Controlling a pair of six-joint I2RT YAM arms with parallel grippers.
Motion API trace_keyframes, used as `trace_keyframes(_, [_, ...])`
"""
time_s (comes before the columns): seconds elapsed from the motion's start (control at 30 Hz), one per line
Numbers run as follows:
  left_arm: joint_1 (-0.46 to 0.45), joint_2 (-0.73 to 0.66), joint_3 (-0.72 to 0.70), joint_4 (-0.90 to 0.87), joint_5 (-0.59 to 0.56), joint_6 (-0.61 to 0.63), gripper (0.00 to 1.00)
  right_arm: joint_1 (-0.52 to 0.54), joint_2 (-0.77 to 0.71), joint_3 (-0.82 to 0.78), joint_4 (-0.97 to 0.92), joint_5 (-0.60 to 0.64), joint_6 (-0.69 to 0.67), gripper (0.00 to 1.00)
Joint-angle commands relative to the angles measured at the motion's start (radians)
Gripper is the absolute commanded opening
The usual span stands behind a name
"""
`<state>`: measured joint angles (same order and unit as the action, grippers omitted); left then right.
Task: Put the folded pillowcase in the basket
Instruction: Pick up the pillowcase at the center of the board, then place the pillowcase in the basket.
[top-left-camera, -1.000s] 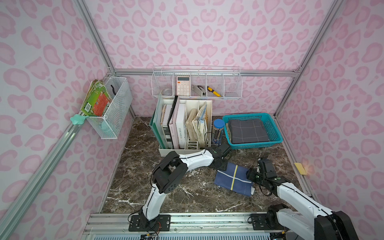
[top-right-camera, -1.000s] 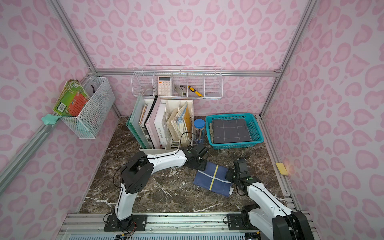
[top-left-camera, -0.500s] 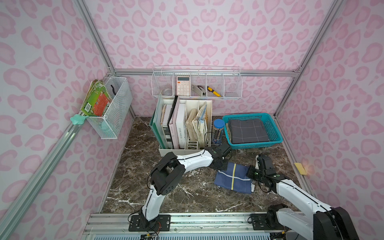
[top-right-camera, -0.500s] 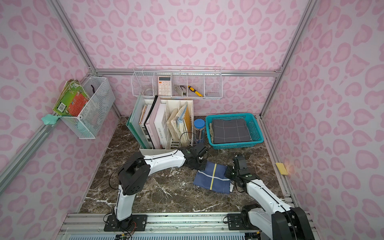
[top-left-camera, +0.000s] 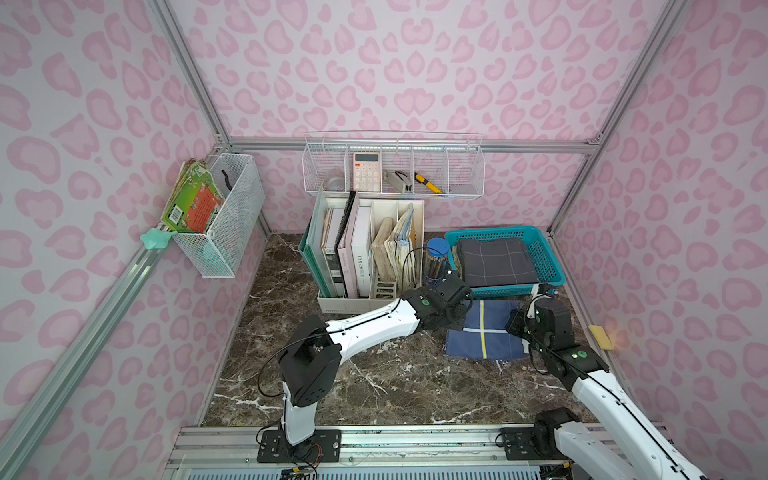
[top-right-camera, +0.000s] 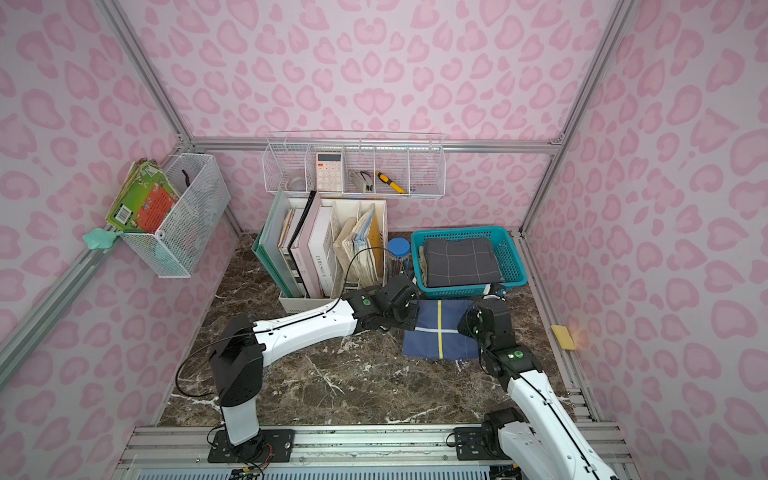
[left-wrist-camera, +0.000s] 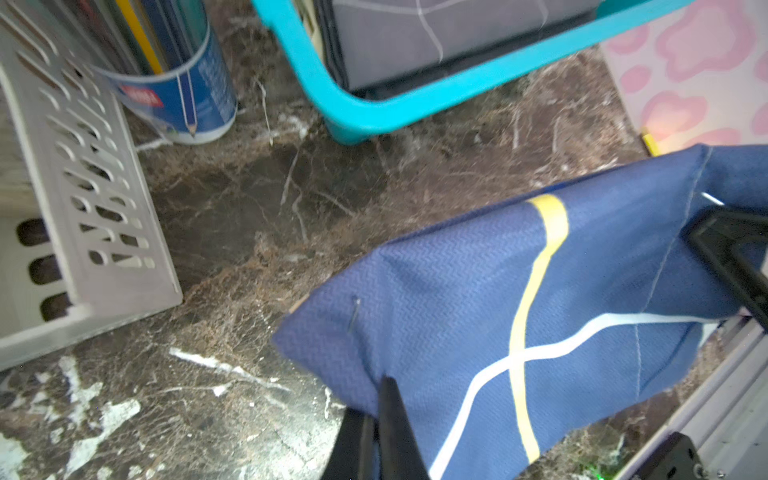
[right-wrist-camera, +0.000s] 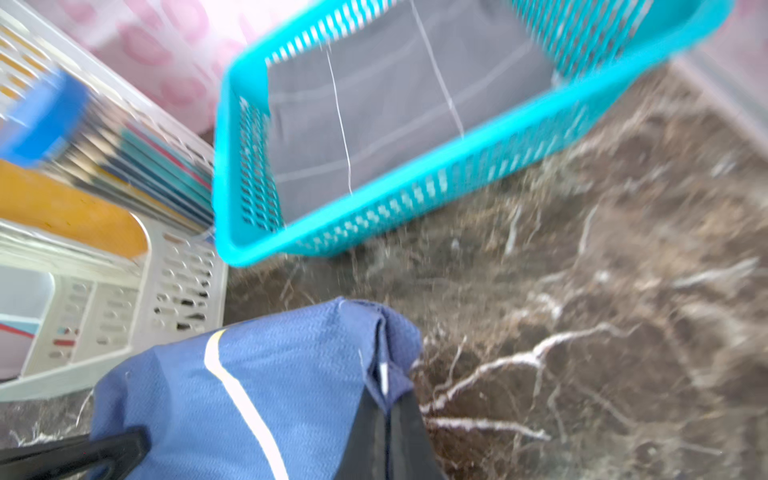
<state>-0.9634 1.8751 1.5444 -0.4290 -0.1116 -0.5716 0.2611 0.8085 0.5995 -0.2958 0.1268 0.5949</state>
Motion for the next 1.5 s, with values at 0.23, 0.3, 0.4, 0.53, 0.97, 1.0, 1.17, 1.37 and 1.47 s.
trace_keyframes(0.23, [-0.001,0.007,0.107,0.184,-0.062,0.165,0.00,-0.054,0.084,0.219,0.047,0.129,-0.137,0.00])
trace_keyframes(0.3, [0.000,0.047,0.180,0.164,-0.067,0.188,0.00,-0.080,0.120,0.255,0.075,0.123,-0.146,0.00])
trace_keyframes(0.4, [-0.001,0.115,0.294,0.149,-0.084,0.223,0.00,-0.124,0.180,0.299,0.124,0.087,-0.149,0.00])
trace_keyframes(0.53, [0.005,0.216,0.445,0.139,-0.120,0.280,0.00,-0.175,0.269,0.349,0.189,0.038,-0.162,0.00])
trace_keyframes(0.97, [0.076,0.488,0.815,0.132,-0.114,0.329,0.00,-0.311,0.605,0.532,0.307,-0.151,-0.193,0.00])
trace_keyframes(1.0, [0.079,0.500,0.826,0.136,-0.113,0.329,0.00,-0.316,0.629,0.544,0.309,-0.155,-0.193,0.00])
trace_keyframes(1.17, [0.096,0.559,0.854,0.173,-0.107,0.328,0.00,-0.333,0.741,0.609,0.312,-0.185,-0.199,0.00])
trace_keyframes(1.37, [0.117,0.622,0.878,0.193,-0.123,0.323,0.00,-0.335,0.853,0.653,0.325,-0.192,-0.201,0.00])
trace_keyframes(1.47, [0.131,0.648,0.884,0.209,-0.123,0.317,0.00,-0.335,0.903,0.663,0.334,-0.194,-0.199,0.00])
